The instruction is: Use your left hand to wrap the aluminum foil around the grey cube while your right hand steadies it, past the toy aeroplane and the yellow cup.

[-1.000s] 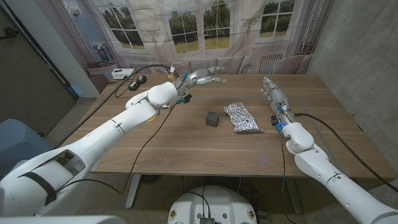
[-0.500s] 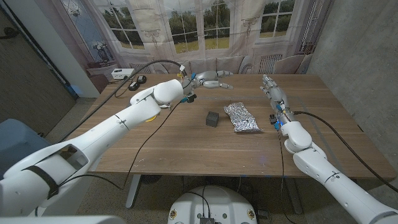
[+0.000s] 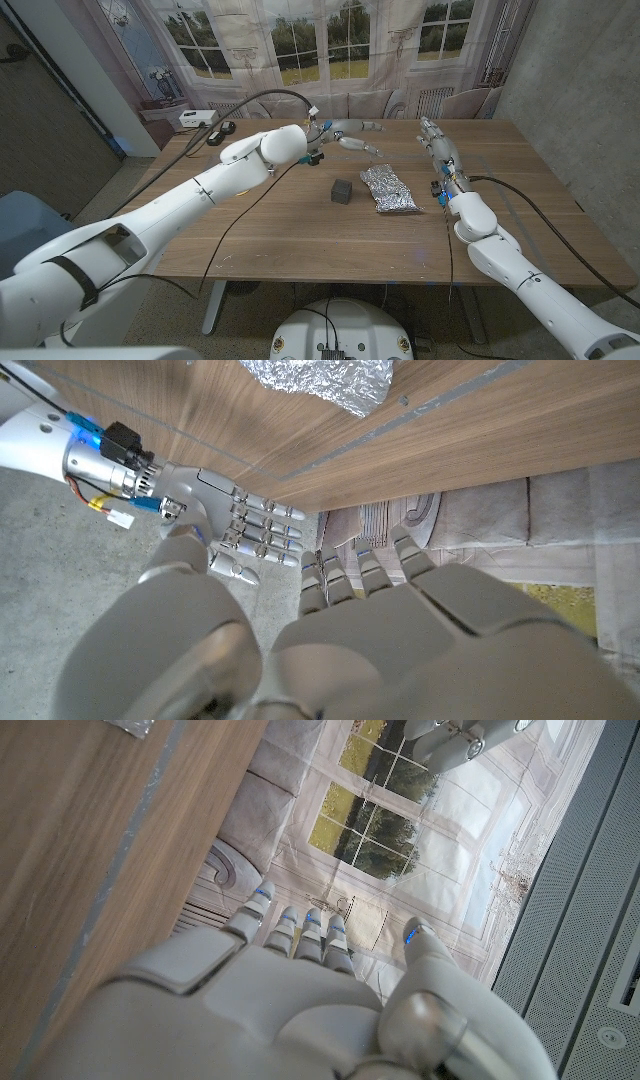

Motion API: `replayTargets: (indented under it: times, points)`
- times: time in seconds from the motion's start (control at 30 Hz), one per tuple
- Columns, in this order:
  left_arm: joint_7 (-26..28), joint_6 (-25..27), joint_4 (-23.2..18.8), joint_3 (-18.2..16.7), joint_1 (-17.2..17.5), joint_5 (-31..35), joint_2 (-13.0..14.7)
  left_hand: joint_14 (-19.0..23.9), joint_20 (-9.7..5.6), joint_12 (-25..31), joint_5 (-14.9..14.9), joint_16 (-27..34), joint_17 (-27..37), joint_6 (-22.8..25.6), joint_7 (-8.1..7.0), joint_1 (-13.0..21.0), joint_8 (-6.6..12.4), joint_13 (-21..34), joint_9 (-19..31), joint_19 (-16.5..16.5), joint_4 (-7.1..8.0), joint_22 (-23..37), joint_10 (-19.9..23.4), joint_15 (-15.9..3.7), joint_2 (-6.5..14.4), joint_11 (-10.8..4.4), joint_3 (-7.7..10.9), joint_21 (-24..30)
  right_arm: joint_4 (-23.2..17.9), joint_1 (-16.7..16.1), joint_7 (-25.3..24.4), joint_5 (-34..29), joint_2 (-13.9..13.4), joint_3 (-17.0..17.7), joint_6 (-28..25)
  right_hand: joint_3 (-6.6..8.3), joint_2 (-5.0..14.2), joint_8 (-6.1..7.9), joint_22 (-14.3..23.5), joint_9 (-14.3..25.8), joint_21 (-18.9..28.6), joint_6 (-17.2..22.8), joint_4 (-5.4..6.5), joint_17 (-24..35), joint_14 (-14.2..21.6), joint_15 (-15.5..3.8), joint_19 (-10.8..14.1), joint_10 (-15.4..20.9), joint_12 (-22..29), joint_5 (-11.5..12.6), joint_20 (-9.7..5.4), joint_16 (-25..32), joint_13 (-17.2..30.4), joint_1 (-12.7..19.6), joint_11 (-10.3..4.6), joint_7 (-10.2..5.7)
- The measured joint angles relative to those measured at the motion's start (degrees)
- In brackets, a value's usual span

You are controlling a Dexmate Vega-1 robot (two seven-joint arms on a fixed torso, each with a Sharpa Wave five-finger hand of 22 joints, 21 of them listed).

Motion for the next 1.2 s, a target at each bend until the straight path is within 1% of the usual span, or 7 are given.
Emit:
replayTargets:
  times: [0.23,0.37,0.53,0.73,0.83,1.0,1.2]
  points:
    - [-2.49,1.98,-2.14,1.87,-1.21,5.59,-0.25,0.51,0.16,0.00,1.02,0.15,0.09,1.20,0.81,0.62,0.00,0.14,0.19,-0.17,0.12,0.28,0.59,-0.15,-0.69,0.91,-1.22,-0.20,0.47,0.18,-0.18,-0.14,0.23,-0.02,0.46,0.00,0.00,0.00,0.00,0.00,0.00,0.00,0.00,0.00,0.00,0.00,0.00,0.00,0.00,0.00,0.00,0.00,0.00,0.00,0.00,0.00]
    - [-4.11,2.76,-3.27,2.83,-1.90,8.69,-0.48,1.82,-0.07,0.49,1.97,0.68,0.37,2.33,0.91,1.12,0.41,0.44,0.29,0.11,-0.02,0.27,2.09,-0.52,-1.60,0.18,-2.04,-0.13,0.78,0.22,-0.23,-0.19,0.37,-0.02,0.74,-0.17,0.00,0.00,0.00,0.00,0.00,0.00,-0.16,0.00,0.00,0.00,0.00,0.00,0.00,0.00,0.00,0.00,0.00,0.00,0.00,0.00]
    - [-6.47,3.47,-3.97,4.17,-2.76,12.67,-1.05,3.55,-0.55,1.37,3.06,1.27,0.59,4.32,1.02,2.21,0.78,0.91,0.29,1.80,0.03,0.27,4.81,-1.13,-2.01,-0.01,-2.88,0.19,1.01,0.25,-0.36,-0.20,0.53,-0.02,0.83,-0.24,0.00,0.00,0.01,0.00,0.00,0.00,-0.23,0.00,0.00,0.00,0.00,0.22,0.00,0.00,0.00,0.00,0.00,0.00,-0.22,0.00]
    - [-9.14,3.92,-4.13,5.43,-3.67,15.98,-1.88,5.44,-0.87,2.66,4.22,1.80,0.88,7.79,1.03,2.64,1.69,1.50,0.53,2.55,0.43,0.27,8.12,-2.41,-1.58,-1.15,-4.07,0.64,1.19,0.36,-0.50,-0.22,0.63,-0.02,0.86,-0.24,0.00,0.00,0.01,0.00,0.00,0.00,-0.23,-0.01,0.00,0.00,0.00,0.20,0.00,0.00,0.00,0.00,0.00,0.00,-0.21,0.00]
    - [-10.66,4.12,-4.11,6.12,-4.27,17.43,-2.42,6.26,-1.20,3.10,4.43,2.11,0.88,8.71,0.87,2.64,1.88,1.72,0.53,3.27,0.48,0.27,8.57,-3.22,-1.58,-1.60,-4.50,0.94,1.20,0.41,-0.58,-0.26,0.65,-0.02,0.86,-0.24,0.00,0.00,0.01,0.00,0.00,0.00,-0.23,-0.01,0.00,0.00,0.00,0.20,0.00,0.00,0.00,0.00,0.00,-0.01,-0.20,0.00]
    - [-12.60,4.29,-3.53,7.61,-5.53,19.29,-3.59,6.96,-1.78,3.12,4.93,2.28,0.88,9.62,0.79,3.17,2.11,1.98,0.80,3.85,0.67,0.27,9.44,-3.31,-1.65,-1.85,-4.78,0.96,1.30,0.46,-0.69,-0.31,0.71,-0.04,0.86,-0.24,0.00,0.00,0.01,0.00,0.00,0.00,-0.23,-0.01,0.41,-0.41,0.00,0.20,0.00,0.00,0.00,0.00,0.00,-0.01,-0.20,0.00]
    - [-16.00,4.10,-2.82,9.02,-6.54,23.23,-4.76,6.96,-2.00,3.99,5.30,2.28,0.88,12.16,0.34,4.70,2.94,2.50,0.80,4.06,0.67,0.26,10.67,-3.31,-0.47,-2.45,-5.26,1.09,1.84,0.81,-0.70,-0.32,0.97,-0.18,0.84,-0.23,0.03,0.00,0.01,0.00,0.00,0.00,-0.23,-0.01,0.41,-0.41,0.00,0.20,0.00,0.00,0.00,0.00,0.00,-0.03,-0.20,0.00]
